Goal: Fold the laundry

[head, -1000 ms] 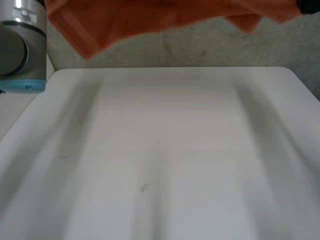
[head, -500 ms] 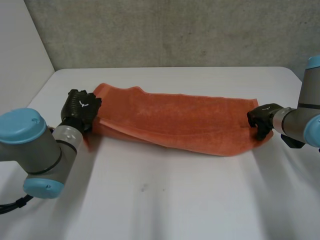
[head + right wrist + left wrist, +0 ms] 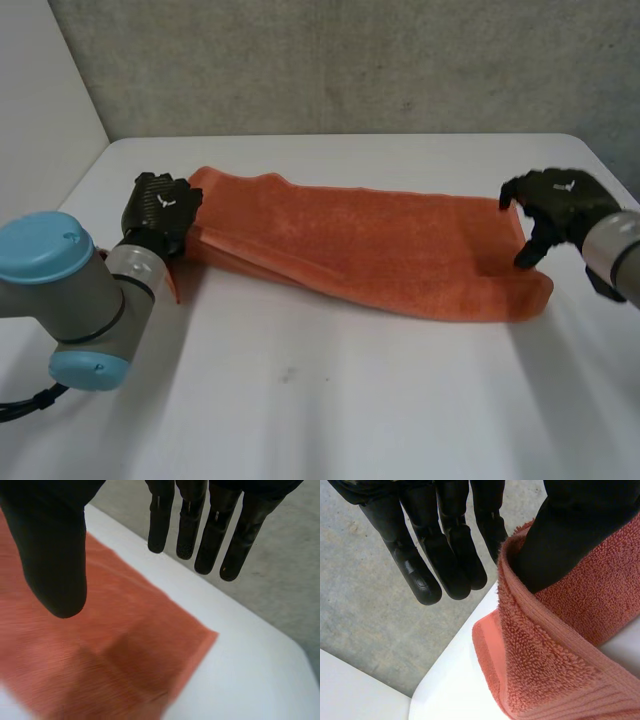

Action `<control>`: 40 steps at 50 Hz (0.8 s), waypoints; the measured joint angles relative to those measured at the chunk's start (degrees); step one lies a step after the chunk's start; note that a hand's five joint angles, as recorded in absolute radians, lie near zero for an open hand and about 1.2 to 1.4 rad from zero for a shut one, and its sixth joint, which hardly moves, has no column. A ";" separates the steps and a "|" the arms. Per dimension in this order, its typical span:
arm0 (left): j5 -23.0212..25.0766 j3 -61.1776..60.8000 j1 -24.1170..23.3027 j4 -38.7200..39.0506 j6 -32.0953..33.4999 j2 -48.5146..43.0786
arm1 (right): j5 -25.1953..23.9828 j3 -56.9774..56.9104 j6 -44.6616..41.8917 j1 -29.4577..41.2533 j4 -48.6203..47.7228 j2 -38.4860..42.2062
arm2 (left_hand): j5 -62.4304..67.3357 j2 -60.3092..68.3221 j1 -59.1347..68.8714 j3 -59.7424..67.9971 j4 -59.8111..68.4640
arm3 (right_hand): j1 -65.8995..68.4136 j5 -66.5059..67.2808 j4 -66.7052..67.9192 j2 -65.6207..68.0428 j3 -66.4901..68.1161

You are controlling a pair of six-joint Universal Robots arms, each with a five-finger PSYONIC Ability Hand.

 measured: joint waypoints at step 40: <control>0.17 0.08 0.02 -0.10 -1.39 -0.22 | 2.17 6.09 -0.55 4.85 -15.07 15.13 | 0.00 0.00 0.00 0.00 0.00 | 4.72 5.78 4.22 5.26 4.58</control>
